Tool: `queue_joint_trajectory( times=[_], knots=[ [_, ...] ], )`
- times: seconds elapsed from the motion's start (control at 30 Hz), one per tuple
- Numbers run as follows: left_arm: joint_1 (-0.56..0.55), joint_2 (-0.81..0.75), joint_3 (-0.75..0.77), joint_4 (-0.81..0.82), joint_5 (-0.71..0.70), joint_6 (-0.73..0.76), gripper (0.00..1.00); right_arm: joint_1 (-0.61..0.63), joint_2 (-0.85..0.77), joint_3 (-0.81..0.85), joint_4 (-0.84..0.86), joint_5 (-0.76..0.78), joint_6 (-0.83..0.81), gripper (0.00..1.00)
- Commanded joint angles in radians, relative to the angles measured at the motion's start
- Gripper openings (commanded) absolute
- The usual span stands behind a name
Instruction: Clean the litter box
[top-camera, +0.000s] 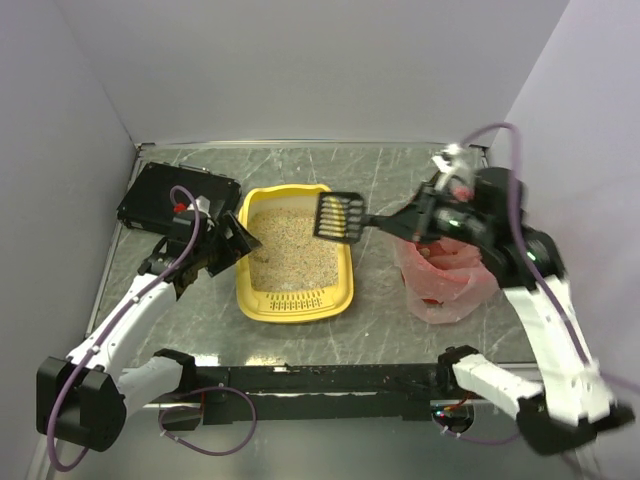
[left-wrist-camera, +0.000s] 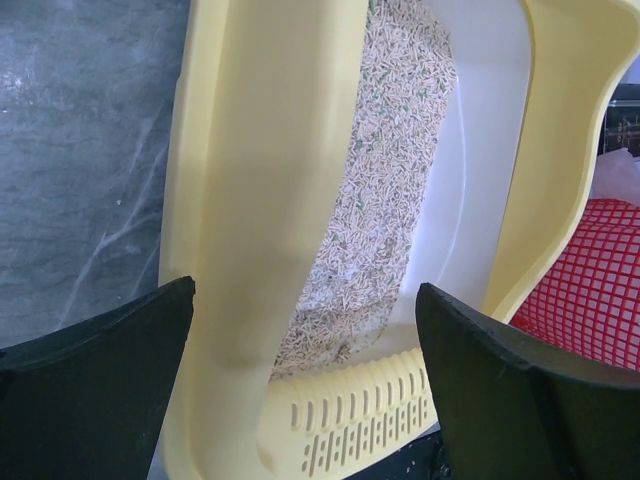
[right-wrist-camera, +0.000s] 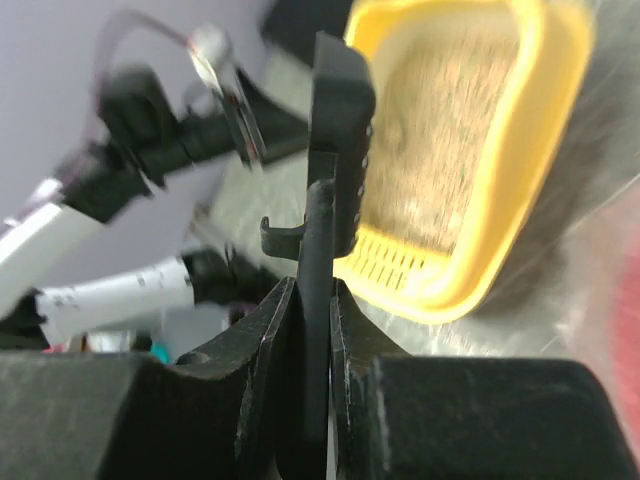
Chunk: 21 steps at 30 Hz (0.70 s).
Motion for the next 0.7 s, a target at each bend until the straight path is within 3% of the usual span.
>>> queue_joint_trajectory(
  times=[0.0,0.17,0.4,0.67],
  knots=[
    [0.014,-0.004,-0.011,0.050,0.018,-0.018,0.97,0.193,0.179,0.050,0.012,0.285,0.041,0.00],
    [0.020,0.033,-0.014,0.048,0.021,-0.008,0.97,0.351,0.472,0.231,-0.072,0.402,0.069,0.00],
    [0.026,0.084,-0.020,0.065,0.024,-0.009,0.97,0.388,0.790,0.455,-0.115,0.402,0.111,0.00],
    [0.032,0.119,-0.022,0.030,-0.020,-0.005,0.97,0.388,0.907,0.503,-0.190,0.416,0.108,0.00]
  ],
)
